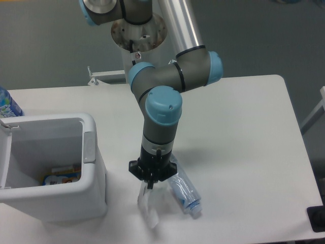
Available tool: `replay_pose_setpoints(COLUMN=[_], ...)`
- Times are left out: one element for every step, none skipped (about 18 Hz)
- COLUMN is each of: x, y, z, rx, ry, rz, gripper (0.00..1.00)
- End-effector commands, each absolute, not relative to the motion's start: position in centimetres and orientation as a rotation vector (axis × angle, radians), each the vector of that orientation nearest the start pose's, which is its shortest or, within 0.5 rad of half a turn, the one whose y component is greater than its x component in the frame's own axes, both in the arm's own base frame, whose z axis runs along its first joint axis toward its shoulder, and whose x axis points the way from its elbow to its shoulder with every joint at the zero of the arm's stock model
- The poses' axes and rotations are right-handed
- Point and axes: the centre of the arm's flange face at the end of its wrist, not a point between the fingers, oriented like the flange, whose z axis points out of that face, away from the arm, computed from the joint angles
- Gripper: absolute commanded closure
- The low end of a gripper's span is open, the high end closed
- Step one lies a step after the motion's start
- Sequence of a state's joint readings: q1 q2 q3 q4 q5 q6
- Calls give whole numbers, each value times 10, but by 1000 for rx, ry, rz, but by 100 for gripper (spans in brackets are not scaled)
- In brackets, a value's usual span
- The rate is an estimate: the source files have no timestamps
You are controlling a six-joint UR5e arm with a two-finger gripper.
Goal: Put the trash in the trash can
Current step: 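Close the gripper on the plastic wrapper and lift it, then carry the wrapper over the white bin and lower it inside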
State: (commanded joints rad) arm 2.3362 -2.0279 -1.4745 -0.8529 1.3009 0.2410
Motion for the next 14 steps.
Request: replay_pose_setpoints(x=[-363,-372,-380,-387,-392,-396,-394,-392,-385,-377,-368,-359,-349,-341], y=[606,607,607,607,607,605,603,598,592,587,581,576,573,570], z=[366,386,406,427,449,469,490,505,522,537,550,558,562,561], rx=[-2587,-2541,-2492,-2440,-2393,-2354,-2323,-2301,-2280,-2258,-2238,-2228,-2225,-2230], ry=[-648,-663,-676,-691,-699,-709,-705,-698,-684,-675,-666,-655,-642,-636], rz=[-84,-85,-97,-111,-117,-112,-104,-97,-97,-108,-123,-140,-154,-162], gripper=[100,100,100,100,100,100,100,100,100,100,100,100,100,100])
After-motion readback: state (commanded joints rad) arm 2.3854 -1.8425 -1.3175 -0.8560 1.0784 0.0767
